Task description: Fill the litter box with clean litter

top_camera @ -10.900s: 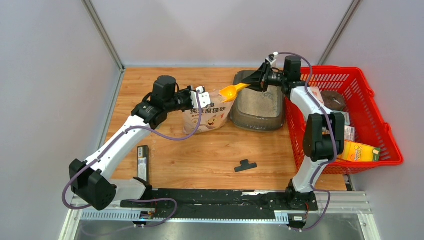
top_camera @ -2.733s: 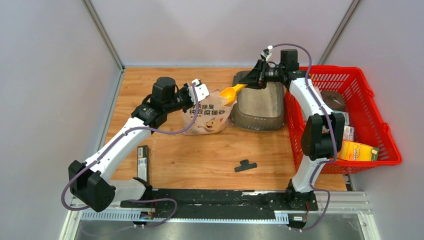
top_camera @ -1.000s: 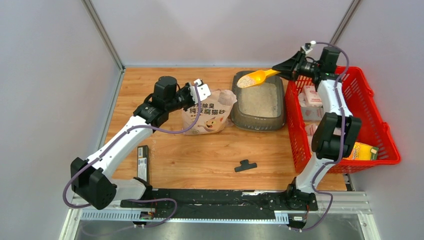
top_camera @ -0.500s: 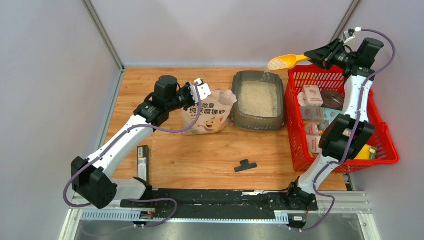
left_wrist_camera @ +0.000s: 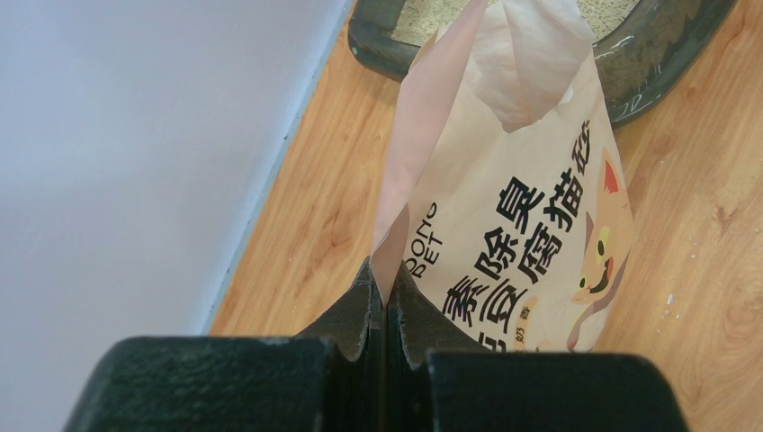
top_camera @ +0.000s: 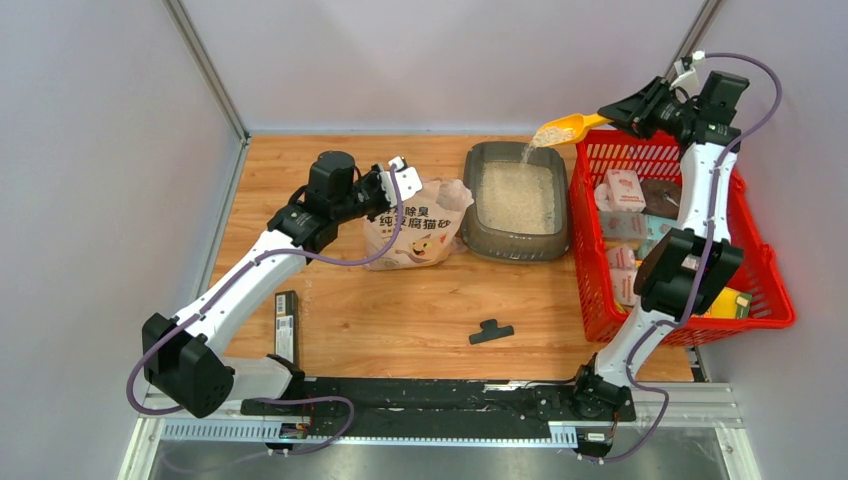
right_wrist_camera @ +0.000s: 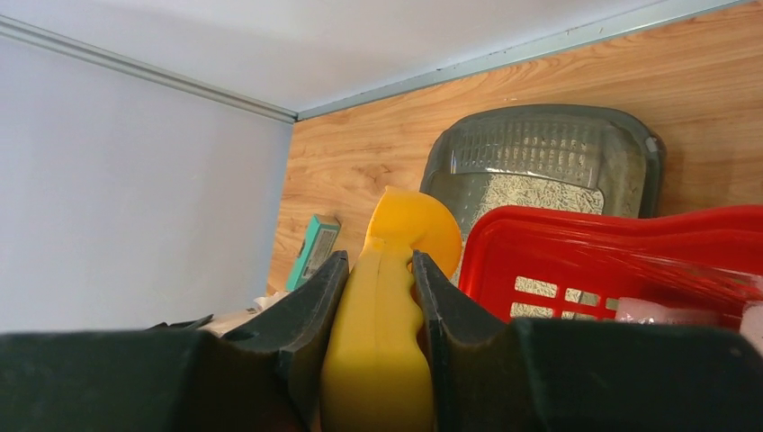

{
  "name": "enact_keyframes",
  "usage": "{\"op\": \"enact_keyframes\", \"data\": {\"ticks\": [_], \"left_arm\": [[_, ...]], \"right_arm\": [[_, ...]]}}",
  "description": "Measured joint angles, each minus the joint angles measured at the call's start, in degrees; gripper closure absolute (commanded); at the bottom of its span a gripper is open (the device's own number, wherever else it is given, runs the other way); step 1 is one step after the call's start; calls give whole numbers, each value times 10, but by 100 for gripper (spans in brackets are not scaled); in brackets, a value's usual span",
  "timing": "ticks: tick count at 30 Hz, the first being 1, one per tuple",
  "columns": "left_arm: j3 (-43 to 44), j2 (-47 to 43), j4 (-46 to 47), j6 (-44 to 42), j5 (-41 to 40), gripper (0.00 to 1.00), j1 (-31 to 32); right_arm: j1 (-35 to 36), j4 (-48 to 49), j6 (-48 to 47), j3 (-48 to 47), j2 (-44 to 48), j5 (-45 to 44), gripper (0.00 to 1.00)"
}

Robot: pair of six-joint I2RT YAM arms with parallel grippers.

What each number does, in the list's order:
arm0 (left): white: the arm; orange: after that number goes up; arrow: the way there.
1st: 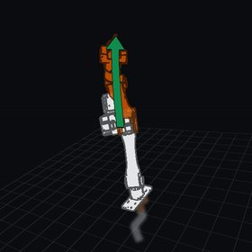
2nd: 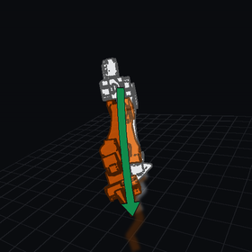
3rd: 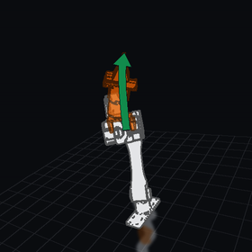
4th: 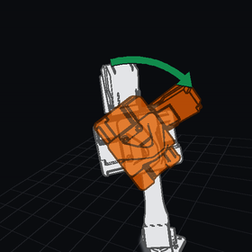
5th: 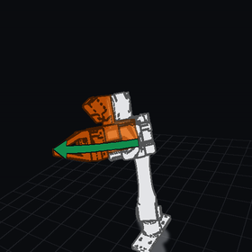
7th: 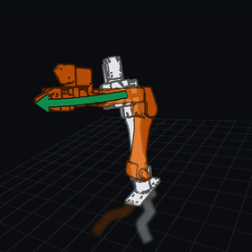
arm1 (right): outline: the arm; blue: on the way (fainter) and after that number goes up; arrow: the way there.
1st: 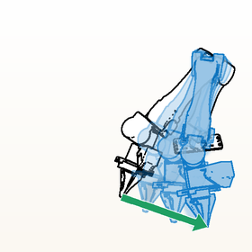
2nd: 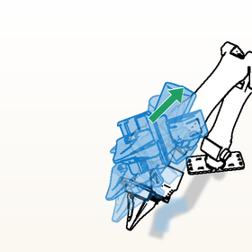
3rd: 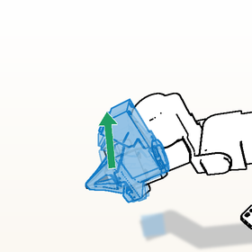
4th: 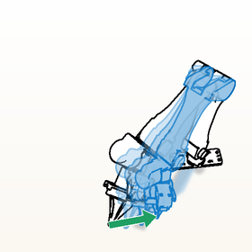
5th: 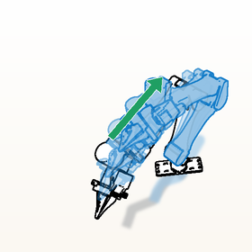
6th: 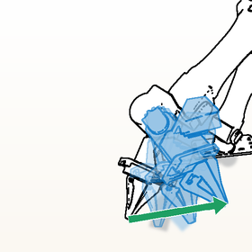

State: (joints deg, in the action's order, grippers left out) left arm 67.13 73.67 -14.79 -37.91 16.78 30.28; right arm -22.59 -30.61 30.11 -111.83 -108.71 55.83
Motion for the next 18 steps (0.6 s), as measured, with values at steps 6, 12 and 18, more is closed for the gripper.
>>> {"op": "enact_keyframes", "data": {"ticks": [6,12,18], "left_arm": [[-1,-1,1,0,0,100,0],[-1,-2,0,0,0,100,0],[-7,-6,4,0,2,100,0]], "right_arm": [[29,-22,-25,-4,0,-27,100],[45,-36,-45,-39,-8,-54,100],[64,-48,-71,-71,-10,-91,100]]}}
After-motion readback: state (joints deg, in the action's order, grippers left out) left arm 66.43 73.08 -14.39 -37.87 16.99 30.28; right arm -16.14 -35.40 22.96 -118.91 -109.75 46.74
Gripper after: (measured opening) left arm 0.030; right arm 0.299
